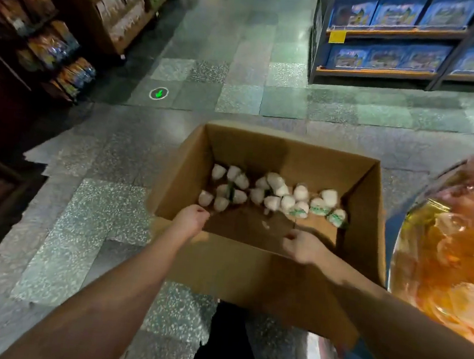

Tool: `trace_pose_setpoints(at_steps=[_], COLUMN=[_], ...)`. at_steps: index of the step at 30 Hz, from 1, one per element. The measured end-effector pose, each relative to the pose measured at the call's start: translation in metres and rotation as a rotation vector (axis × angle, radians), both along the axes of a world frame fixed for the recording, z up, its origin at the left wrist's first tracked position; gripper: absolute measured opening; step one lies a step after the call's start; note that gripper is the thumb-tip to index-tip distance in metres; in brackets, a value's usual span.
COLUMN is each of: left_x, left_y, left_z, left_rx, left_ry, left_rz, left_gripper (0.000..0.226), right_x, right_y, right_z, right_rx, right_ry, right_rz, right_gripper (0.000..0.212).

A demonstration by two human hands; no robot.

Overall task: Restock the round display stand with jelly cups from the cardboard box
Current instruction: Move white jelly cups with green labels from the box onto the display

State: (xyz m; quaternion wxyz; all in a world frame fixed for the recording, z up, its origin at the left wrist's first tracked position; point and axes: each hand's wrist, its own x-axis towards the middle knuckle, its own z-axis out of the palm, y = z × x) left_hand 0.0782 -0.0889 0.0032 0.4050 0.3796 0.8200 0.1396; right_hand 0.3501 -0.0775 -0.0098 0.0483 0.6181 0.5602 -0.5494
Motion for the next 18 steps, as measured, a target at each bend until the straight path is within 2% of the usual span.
trace_pose_setpoints(at_steps=[2,9,15,16,18], left_x=[-0.026,-0.084,-0.095,-0.097,-0.1], left_y=[0.038,0.124,0.172,0.179,0.186], left_z=[-0.023,-0.115,-0.194,-0.211,-0.249], left_rx=[-0.057,-0.294,-0.36,-0.352,-0.344], left_ry=[-0.088,-0.203,-0.332,-0.356,-0.367], left_rz=[0.058,0.163,0.331,0.356,0.417], left_gripper=[0.031,0.026,0.025,0.028,0.056], right_x=[-0.027,-0.132,-0.199,-0.209,-0.226], right_y=[0.025,0.103,0.143,0.149,0.16], right_z=[-0.018,-0.093,-0.165,-0.175,-0.193], right_rx=[0.022,-0.281,-0.52,-0.541,-0.567], right_ry=[-0.055,0.026,0.13,0.155,0.201], right_rz=[-0.113,-0.408,-0.652,-0.699,-0.789], right_gripper=[0.022,0.032,0.036,0.038,0.042])
